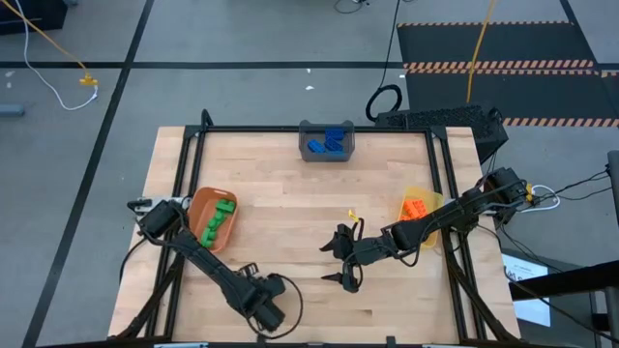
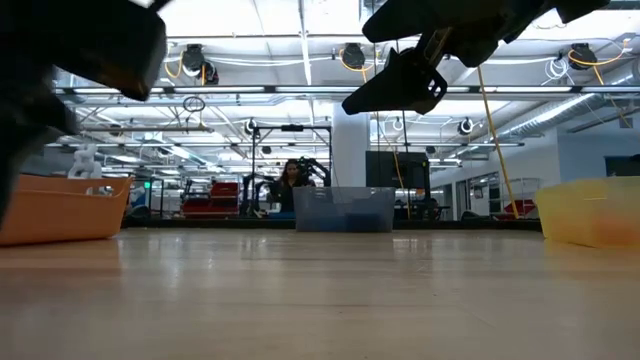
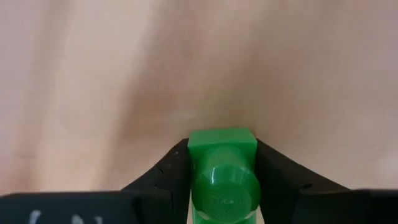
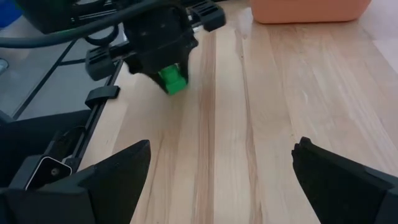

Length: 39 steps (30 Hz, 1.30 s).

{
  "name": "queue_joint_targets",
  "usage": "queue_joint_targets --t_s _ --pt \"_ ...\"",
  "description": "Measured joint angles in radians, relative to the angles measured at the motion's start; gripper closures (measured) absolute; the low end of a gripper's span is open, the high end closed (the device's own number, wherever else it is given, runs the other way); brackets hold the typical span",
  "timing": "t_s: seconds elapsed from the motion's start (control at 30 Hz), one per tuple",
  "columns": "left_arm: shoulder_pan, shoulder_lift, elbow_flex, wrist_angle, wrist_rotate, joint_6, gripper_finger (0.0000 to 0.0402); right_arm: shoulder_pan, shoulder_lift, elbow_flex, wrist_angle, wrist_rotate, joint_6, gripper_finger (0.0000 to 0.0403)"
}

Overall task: Sort & place blocks by color
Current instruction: Put the green game piece into the orange bin

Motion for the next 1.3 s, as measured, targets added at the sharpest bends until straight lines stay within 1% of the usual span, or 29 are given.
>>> queue_joint_targets --t_s 0.17,0.3,0.43,0.6,0.7,0.77,0.87,1.03,1.17,1.27,1.3 --pt "0.052 -0.051 -0.006 -0.121 -0.031 0.086 0.0269 0.000 0.000 0.000 -0.005 0.000 0.000 0.0030" --pt "0.092 -0.128 -0.004 -0.292 -0.074 0.129 0.0269 0.000 0.000 0.000 -0.009 0.000 0.000 0.0030" --pt "0.143 -0.235 -0.003 -0.395 -0.139 0.155 0.0269 0.000 0.000 0.000 -0.019 0.000 0.000 0.0030" --pt "0.197 -0.372 -0.003 -0.450 -0.190 0.197 0.0269 0.000 0.000 0.000 -0.023 0.000 0.009 0.0030" --pt "0.245 -0.455 -0.022 -0.516 -0.228 0.195 0.0269 0.000 0.000 0.000 -0.025 0.000 0.010 0.0030" --pt "0.281 -0.510 -0.063 -0.549 -0.231 0.176 0.0269 0.000 0.000 0.000 -0.025 0.000 0.011 0.0030" --pt "0.332 -0.595 -0.156 -0.557 -0.227 0.149 0.0269 0.000 0.000 0.000 -0.027 0.000 0.011 0.0030" --pt "0.398 -0.706 -0.349 -0.556 -0.176 0.094 0.0269 0.000 0.000 0.000 -0.028 0.000 0.010 0.0030" --pt "0.442 -0.758 -0.491 -0.556 -0.136 0.034 0.0269 0.000 0.000 0.000 -0.028 0.000 0.008 0.0030" --pt "0.456 -0.774 -0.543 -0.551 -0.132 -0.009 0.0266 0.000 0.000 0.000 -0.028 0.000 0.008 0.0030" --pt "0.456 -0.774 -0.549 -0.549 -0.132 -0.016 0.0250 0.000 0.000 0.000 -0.028 0.000 0.008 0.0030"
